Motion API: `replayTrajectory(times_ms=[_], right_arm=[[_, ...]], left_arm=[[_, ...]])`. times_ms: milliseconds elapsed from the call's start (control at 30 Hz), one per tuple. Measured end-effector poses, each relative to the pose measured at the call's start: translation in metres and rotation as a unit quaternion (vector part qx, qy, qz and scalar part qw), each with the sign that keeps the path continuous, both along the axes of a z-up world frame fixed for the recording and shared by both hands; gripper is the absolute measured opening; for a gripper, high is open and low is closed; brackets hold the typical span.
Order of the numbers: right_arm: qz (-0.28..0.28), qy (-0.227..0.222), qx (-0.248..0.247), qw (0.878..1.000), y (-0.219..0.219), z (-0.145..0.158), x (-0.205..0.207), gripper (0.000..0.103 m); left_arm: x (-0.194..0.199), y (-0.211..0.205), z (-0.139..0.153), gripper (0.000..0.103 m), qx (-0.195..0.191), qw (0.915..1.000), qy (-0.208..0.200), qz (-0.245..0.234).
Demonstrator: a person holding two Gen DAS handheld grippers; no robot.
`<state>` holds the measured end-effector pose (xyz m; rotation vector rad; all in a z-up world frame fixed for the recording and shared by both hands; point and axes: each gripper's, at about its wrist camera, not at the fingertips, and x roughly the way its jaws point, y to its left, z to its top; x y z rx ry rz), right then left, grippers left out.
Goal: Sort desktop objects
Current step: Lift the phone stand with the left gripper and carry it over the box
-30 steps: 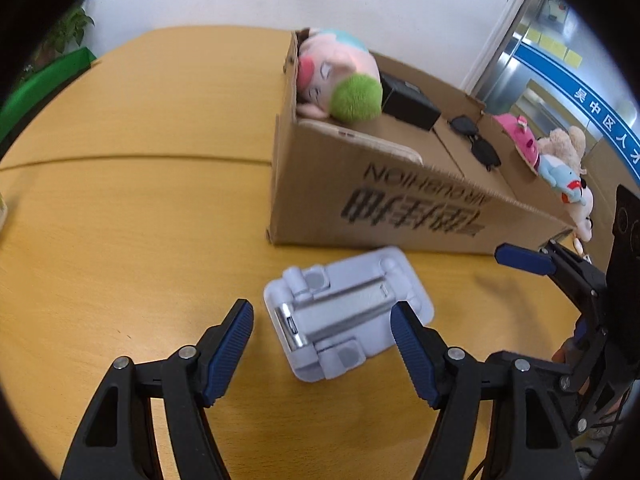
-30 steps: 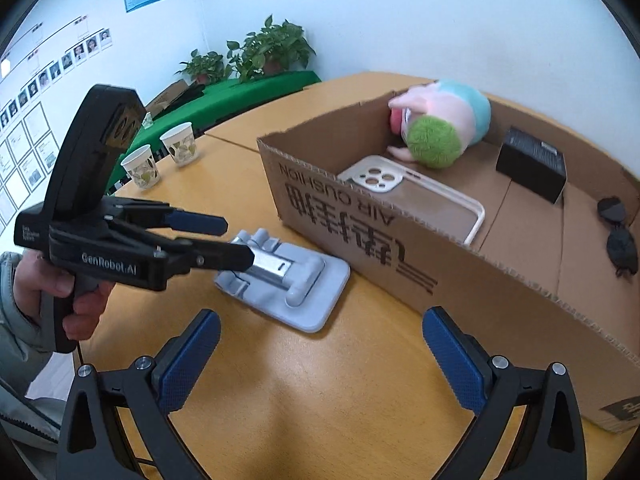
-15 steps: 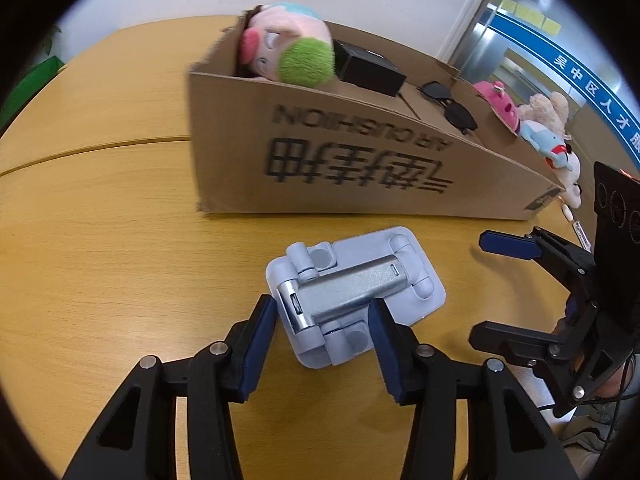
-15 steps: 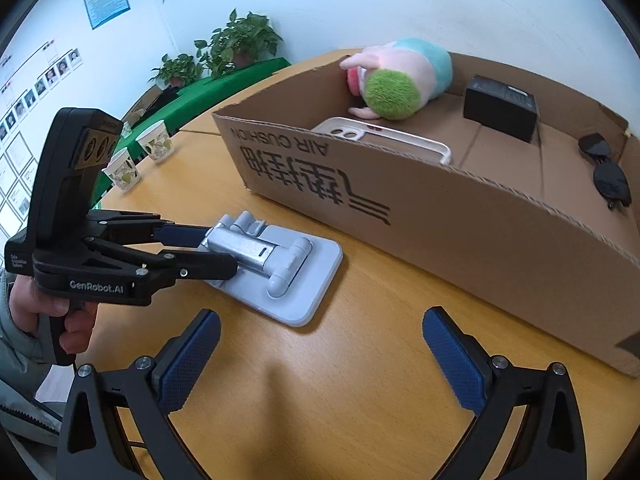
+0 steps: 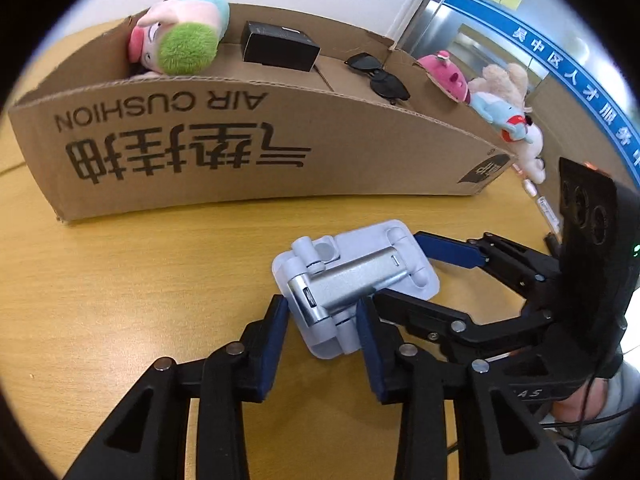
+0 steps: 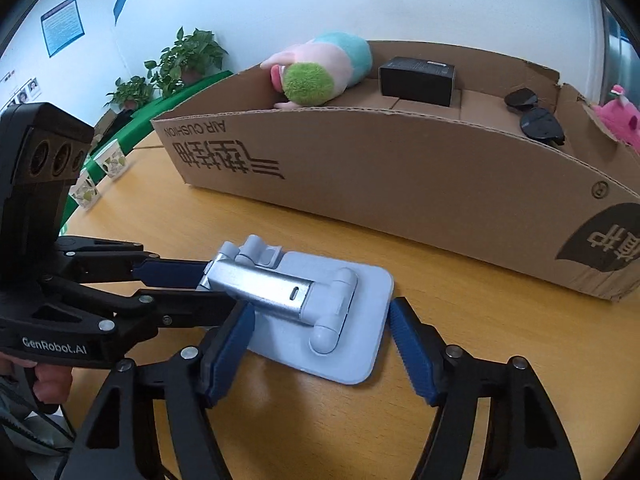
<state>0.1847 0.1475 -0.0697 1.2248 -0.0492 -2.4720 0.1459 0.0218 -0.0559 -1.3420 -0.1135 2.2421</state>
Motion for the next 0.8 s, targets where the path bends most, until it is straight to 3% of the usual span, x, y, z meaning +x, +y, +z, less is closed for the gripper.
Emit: replayTrajectory(times_ms=[200,367,800], right_arm=[[-0.008,-0.003,-0.02,1.0,0.011,0.001,0.002,0.049],[-0.01,0.015,-0.03,0.999,0.01,0.009,0.008,0.043],[-0.011,0.139,-0.035,0.99,0.006,0.097,0.018,0.04]], left_arm=[[0.002,0.001,0.004,0.031,-0.015,0.9997,0.016,0.01],[0.007,-0.004,0.013,0.031,-0.017,0.9991,0.031,0.025],[0.009,-0.01,0.096,0.031,0.006,0.9892,0.14,0.043]])
